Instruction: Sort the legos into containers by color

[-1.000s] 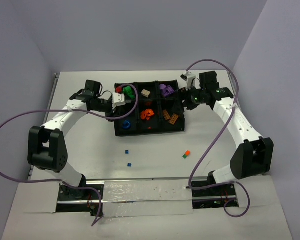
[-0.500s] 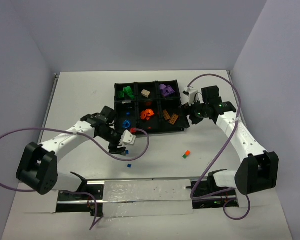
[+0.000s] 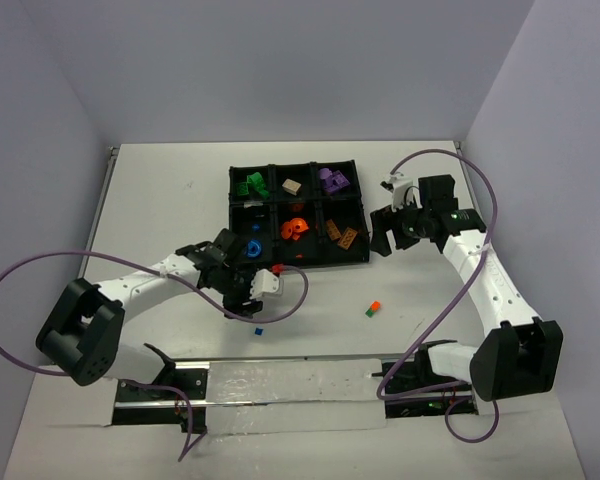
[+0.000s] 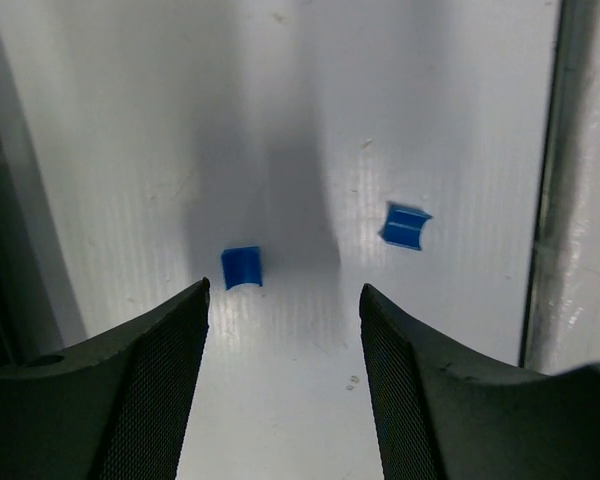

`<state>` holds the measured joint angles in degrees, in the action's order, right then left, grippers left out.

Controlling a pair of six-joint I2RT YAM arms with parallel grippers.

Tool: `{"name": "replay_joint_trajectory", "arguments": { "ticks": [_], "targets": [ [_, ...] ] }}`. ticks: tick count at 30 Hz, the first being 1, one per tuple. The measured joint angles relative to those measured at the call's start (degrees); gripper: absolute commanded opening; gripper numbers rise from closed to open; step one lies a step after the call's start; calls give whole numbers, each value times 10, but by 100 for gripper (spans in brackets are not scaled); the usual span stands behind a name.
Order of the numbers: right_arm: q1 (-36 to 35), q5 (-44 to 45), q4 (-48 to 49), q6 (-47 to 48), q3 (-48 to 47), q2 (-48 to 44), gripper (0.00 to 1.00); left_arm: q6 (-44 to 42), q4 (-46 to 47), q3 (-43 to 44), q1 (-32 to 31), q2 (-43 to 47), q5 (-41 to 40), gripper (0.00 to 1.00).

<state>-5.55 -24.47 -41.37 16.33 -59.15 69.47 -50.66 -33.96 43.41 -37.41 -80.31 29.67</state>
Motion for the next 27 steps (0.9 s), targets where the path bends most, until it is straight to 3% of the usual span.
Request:
{"name": "replay_joint_trajectory", "arguments": {
  "ticks": [7,15,27],
  "targets": [
    [1,-1,-2,1,4,0,84,54,48,-15,0,2,-54,66],
    [1,0,-2,1,4,1,84,68,60,-16,0,2,-54,64],
    [1,3,-2,1,4,1,86,87,83,-26,-9,-27,-51,52]
  ]
}}
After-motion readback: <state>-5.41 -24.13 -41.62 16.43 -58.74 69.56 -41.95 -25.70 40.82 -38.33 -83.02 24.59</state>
